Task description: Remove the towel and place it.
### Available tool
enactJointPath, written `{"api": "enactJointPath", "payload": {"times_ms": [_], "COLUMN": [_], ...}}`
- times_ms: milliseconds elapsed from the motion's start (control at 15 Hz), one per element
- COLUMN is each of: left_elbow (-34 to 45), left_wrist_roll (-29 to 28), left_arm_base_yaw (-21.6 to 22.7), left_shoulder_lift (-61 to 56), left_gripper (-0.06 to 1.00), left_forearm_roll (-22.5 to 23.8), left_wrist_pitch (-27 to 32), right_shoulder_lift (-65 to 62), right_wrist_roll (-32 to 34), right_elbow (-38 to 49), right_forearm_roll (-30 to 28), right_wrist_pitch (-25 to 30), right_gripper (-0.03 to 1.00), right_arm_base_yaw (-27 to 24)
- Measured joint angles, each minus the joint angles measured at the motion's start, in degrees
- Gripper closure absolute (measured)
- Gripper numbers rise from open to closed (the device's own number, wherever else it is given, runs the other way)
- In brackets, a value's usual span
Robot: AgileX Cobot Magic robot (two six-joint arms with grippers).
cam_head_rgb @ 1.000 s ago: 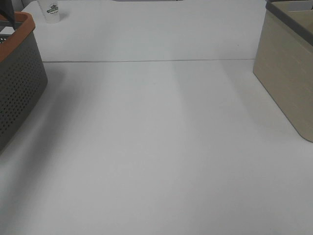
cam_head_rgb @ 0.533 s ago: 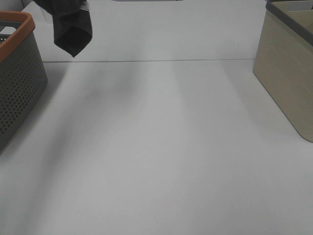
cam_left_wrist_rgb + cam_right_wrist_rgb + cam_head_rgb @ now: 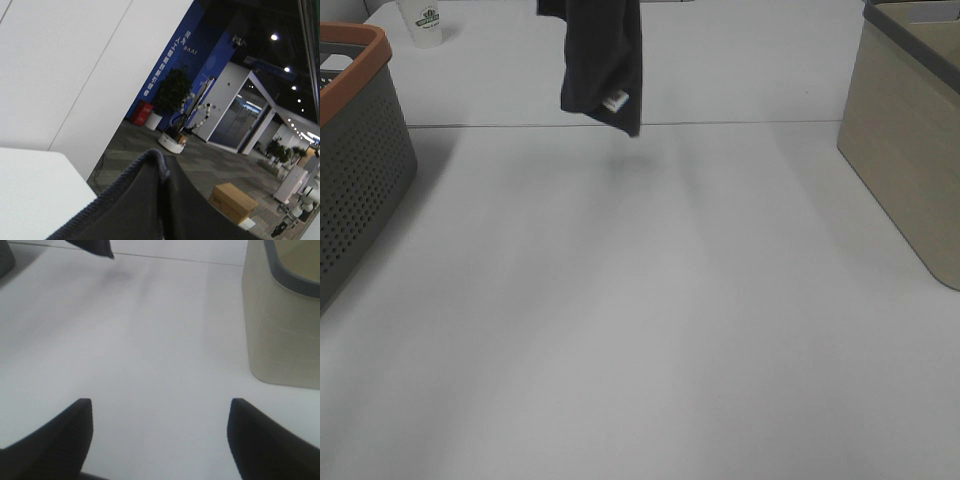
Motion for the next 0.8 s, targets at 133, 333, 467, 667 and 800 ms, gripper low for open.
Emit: {"api": "enactJointPath", "payload": {"times_ms": [133, 333, 467, 667, 800], "left_elbow": [4.8, 11.5, 16.0, 18.3, 18.3], "left_wrist_roll": [-1.1, -1.7, -1.8, -1.9, -1.9], "left_arm_base_yaw": [0.0, 0.0, 0.0, 0.0, 0.0], "left_shoulder_lift": [0.0, 0.5, 0.6, 0.6, 0.6], "left_gripper": [0.94, 0.94, 0.94, 0.94, 0.94], "left_forearm_roll": [0.8, 0.8, 1.0, 1.1, 1.3], "left_wrist_pitch": [-0.1, -0.1, -0.1, -3.4, -6.7], "right_shoulder_lift": [4.2, 9.3, 13.0, 21.4, 31.9], "right_wrist_roll": [-5.1, -15.4, -23.4, -40.7, -56.2], "right_elbow": [-1.1, -1.3, -1.3, -1.3, -1.3], "right_forearm_roll": [5.4, 13.0, 21.1, 35.4, 48.7], "right_wrist_pitch": [-4.4, -7.9, -11.8, -15.2, -15.4], "right_gripper": [0.23, 0.23, 0.23, 0.23, 0.25], "right_arm_base_yaw": [0.0, 0.0, 0.0, 0.0, 0.0]}}
